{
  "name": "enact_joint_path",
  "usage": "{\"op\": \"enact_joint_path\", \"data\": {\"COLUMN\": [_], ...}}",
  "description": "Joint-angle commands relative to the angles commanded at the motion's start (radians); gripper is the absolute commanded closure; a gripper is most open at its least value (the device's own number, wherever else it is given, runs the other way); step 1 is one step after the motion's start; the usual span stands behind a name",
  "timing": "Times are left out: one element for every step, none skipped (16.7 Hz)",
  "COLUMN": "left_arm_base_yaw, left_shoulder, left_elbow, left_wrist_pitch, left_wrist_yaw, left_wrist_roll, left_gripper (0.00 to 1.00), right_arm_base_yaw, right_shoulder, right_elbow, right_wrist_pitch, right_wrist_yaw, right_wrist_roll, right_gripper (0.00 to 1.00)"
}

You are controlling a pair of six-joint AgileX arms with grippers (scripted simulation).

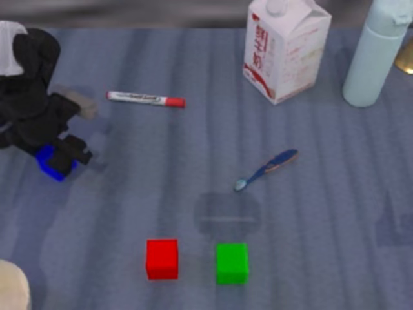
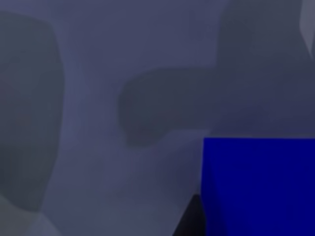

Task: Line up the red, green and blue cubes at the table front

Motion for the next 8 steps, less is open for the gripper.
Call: {"op": "enact_joint_path", "data": {"left_arm_base_yaw": [-0.001, -0.001, 0.001, 0.004, 0.008, 0.011, 0.014, 0.017], "left_shoulder": [-0.001, -0.005, -0.014, -0.026, -0.039, -0.053, -0.067, -0.079], "left_elbow": [0.003, 0.015, 0.032, 0.052, 0.074, 0.096, 0.116, 0.133], "left_wrist_pitch": [-0.003, -0.017, -0.041, -0.075, -0.115, -0.156, -0.192, -0.218], "left_wrist_yaw": [0.0, 0.0, 0.0, 0.001, 0.001, 0.0, 0.0, -0.001], "left_wrist_roll": [0.001, 0.003, 0.003, 0.002, 0.001, 0.0, -0.001, -0.002], "left_gripper": [1.0, 1.0, 1.0, 1.0, 1.0, 1.0, 1.0, 1.0], "right_arm_base_yaw": [0.0, 0.0, 0.0, 0.0, 0.0, 0.0, 0.0, 0.0], "right_shoulder": [0.0, 0.0, 0.0, 0.0, 0.0, 0.0, 0.0, 0.0], "right_elbow": [0.0, 0.0, 0.0, 0.0, 0.0, 0.0, 0.0, 0.0], "right_wrist_pitch": [0.0, 0.0, 0.0, 0.0, 0.0, 0.0, 0.0, 0.0], "right_wrist_yaw": [0.0, 0.0, 0.0, 0.0, 0.0, 0.0, 0.0, 0.0], "right_wrist_roll": [0.0, 0.0, 0.0, 0.0, 0.0, 0.0, 0.0, 0.0], "right_gripper": [0.0, 0.0, 0.0, 0.0, 0.0, 0.0, 0.0, 0.0]}}
